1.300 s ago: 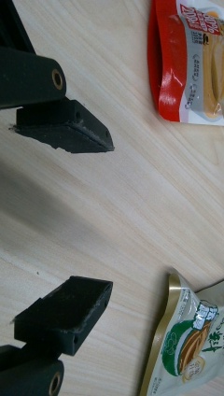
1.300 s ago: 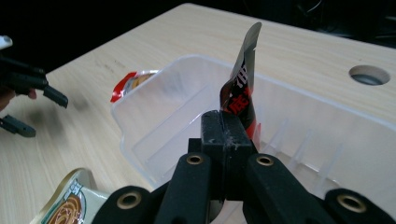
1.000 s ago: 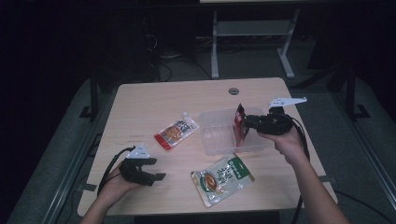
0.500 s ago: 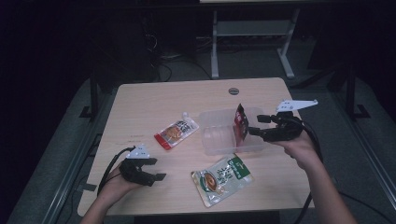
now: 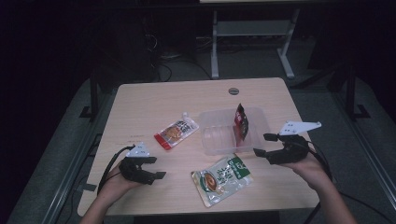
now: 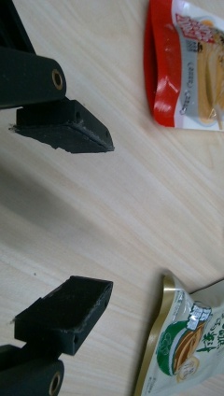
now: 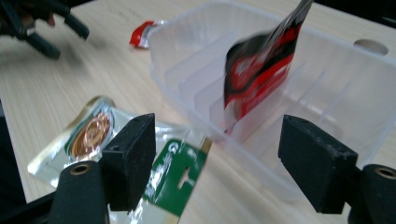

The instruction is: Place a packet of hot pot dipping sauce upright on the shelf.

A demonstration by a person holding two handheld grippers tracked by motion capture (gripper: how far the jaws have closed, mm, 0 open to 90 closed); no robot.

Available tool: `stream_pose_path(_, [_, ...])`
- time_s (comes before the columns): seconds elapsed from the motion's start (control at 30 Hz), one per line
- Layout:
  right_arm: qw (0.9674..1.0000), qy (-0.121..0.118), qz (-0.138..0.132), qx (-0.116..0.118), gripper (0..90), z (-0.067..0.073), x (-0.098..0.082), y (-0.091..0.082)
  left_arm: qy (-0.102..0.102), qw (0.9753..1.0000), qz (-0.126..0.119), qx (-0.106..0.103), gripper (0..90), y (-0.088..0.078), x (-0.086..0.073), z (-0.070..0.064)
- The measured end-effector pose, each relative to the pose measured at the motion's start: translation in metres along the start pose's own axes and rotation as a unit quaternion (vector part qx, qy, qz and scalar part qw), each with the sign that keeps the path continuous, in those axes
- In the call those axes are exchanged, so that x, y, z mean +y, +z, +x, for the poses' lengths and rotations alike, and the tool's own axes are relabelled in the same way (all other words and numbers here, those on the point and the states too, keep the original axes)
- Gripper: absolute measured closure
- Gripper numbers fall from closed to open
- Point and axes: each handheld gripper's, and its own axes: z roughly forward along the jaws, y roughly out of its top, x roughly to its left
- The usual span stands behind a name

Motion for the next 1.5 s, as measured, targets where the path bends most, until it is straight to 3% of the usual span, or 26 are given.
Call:
stream_pose_path(0.33, [0.9997,-0.006,0.025,0.006,24.9,0.018,-0.027,0.015,-0.014,0.9999,-0.001,0.01,26.1,0.009,0.02,0.017])
stream_pose_path(0.43, [0.9996,-0.002,0.025,0.008,24.0,0.021,-0.034,0.018,-0.006,0.9999,0.002,0.01,23.0,0.012,0.028,0.023])
stream_pose_path(0.73, [0.9988,0.009,0.047,0.007,21.4,0.025,-0.056,0.022,-0.013,0.9997,0.011,0.019,17.9,0.025,0.049,0.042])
stream_pose_path(0.87, [0.9982,0.003,0.06,0.006,20.2,0.024,-0.059,0.025,-0.011,0.9996,0.015,0.02,17.9,0.031,0.062,0.051])
stream_pose_path(1.2, [0.9978,0.0,0.065,0.016,19.6,0.025,-0.06,0.03,-0.01,0.9993,0.021,0.029,15.0,0.059,0.092,0.074])
stream_pose_path(1.43, [0.9978,0.001,0.065,0.014,19.6,0.024,-0.062,0.028,-0.02,0.9982,0.038,0.042,13.5,0.08,0.094,0.093])
stream_pose_path(1.5, [0.9979,0.002,0.064,0.012,19.6,0.025,-0.064,0.027,-0.035,0.9982,0.033,0.037,13.5,0.083,0.091,0.097])
